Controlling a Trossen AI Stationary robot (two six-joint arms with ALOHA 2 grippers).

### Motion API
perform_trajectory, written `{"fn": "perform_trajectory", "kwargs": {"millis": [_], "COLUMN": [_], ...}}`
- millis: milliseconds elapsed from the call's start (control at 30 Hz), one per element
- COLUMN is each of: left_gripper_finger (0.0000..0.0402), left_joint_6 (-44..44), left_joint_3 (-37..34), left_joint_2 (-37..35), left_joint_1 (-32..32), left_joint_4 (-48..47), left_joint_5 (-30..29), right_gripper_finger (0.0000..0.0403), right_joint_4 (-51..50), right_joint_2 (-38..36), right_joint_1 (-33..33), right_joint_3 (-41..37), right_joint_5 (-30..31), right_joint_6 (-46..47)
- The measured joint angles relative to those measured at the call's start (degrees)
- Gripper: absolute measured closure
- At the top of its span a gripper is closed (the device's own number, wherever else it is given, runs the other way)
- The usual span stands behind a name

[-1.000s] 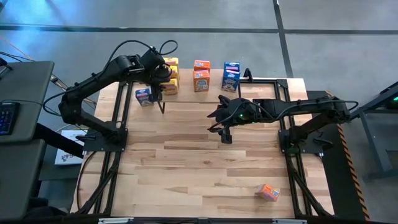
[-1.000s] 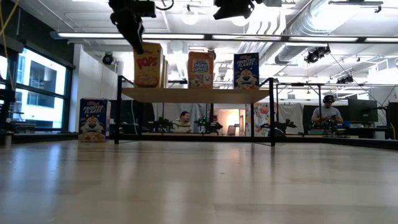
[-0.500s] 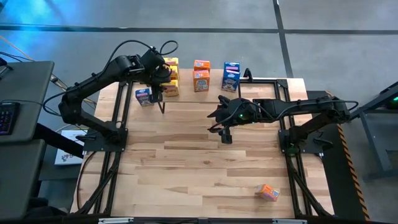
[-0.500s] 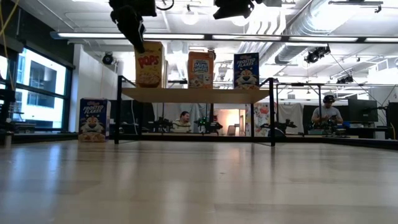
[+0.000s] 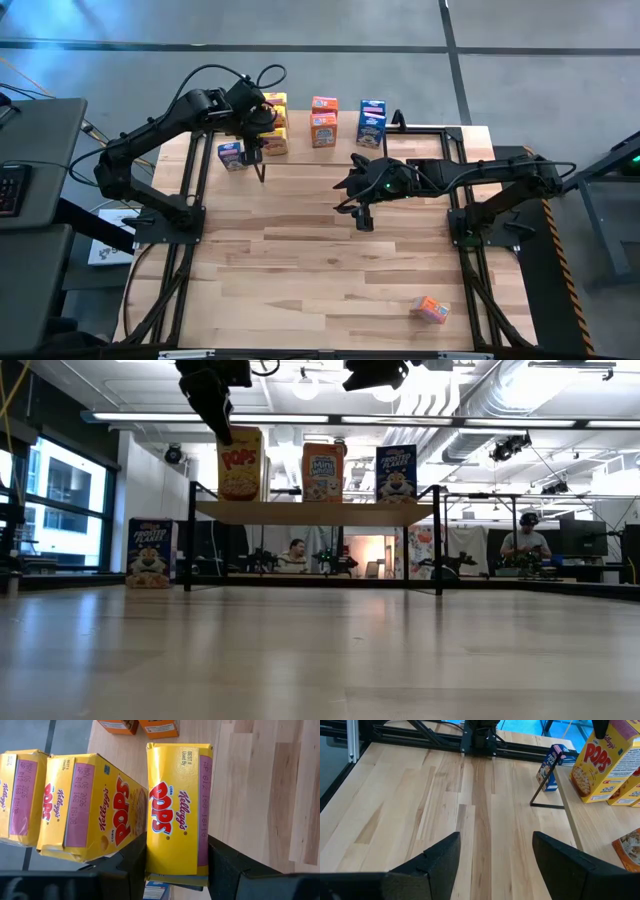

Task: Stack cereal on shelf
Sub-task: Put the yellow cereal box on the shelf aligned with the other yellow cereal boxes

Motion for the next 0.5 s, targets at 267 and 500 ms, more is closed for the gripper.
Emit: {"fn": "perform_trajectory", "kwargs": {"millis": [267,500], "left_gripper_finger": [0.0252,0.0252], "left_joint_6": [1.45,1.01], "left_joint_3": [0.0,0.0], "left_joint_2": [0.0,1.12], "left_joint_1": [0.05,0.98], "left_joint_4": [-0.02,0.32], "left_joint_5": [0.03,0.27], "right_gripper_finger": [0.0162,0.0162], "right_joint_4": [-0.02,0.0], "right_joint_2": [0.0,0.0], "right_joint_1": [0.0,0.0], "right_joint_3": [0.0,0.0], "right_joint_5": [0.01,0.01], "right_joint_6": [0.0,0.0]}}
